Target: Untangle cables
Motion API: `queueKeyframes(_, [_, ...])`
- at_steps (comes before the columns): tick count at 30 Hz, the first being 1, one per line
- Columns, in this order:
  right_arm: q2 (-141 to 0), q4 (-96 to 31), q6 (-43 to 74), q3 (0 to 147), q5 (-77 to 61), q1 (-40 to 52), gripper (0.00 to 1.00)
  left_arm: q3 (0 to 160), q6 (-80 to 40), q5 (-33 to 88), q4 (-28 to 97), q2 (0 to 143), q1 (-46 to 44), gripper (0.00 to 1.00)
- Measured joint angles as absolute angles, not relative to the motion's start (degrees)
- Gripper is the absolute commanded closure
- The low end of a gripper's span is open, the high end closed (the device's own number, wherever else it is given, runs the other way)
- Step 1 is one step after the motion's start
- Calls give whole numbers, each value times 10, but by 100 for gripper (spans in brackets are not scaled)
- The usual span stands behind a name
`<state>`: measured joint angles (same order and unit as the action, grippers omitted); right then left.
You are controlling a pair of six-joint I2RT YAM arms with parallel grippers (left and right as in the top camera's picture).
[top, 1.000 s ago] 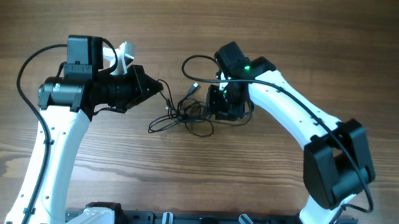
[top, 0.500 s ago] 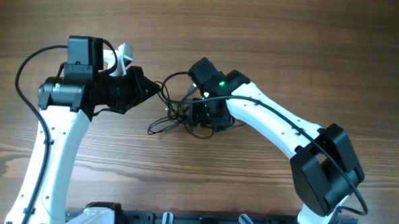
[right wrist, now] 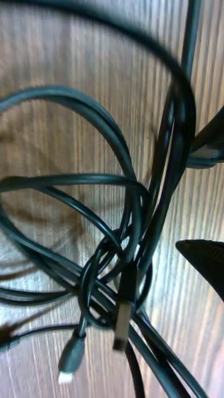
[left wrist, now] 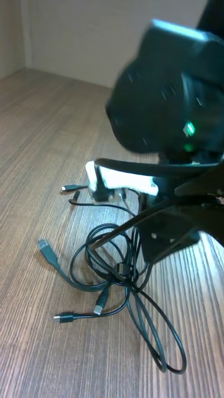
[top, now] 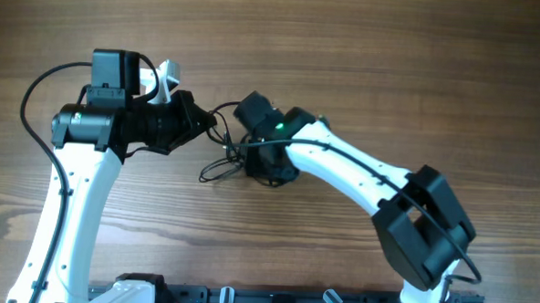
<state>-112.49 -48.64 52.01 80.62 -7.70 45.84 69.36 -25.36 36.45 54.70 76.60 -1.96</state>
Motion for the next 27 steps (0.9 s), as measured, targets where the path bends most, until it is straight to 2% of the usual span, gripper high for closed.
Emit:
queueKeyframes(4, [-1142, -472, 545, 806, -58, 467, 87, 694, -254, 362, 547, 766, -20, 96])
queueKeyframes(5, [-1144, -470, 548, 806, -52, 466, 96, 694, -254, 362, 547, 766, -20, 96])
queueKeyframes(15, [-1141, -463, 555, 806, -28, 464, 96, 694, -254, 362, 547, 766, -20, 95])
queueKeyframes(19, [-1093, -463, 551, 806, -24, 455, 72, 694, -254, 362, 547, 766, -20, 95])
queueKeyframes(21, [-1058, -462, 548, 806, -24, 449, 47, 694, -254, 362, 547, 766, -20, 95])
queueKeyframes(22, [-1040, -462, 545, 806, -22, 445, 43, 694, -254, 362, 547, 766, -20, 95])
queueKeyframes(27, [-1009, -473, 542, 806, 1, 442, 45, 694, -254, 362, 547, 766, -20, 96])
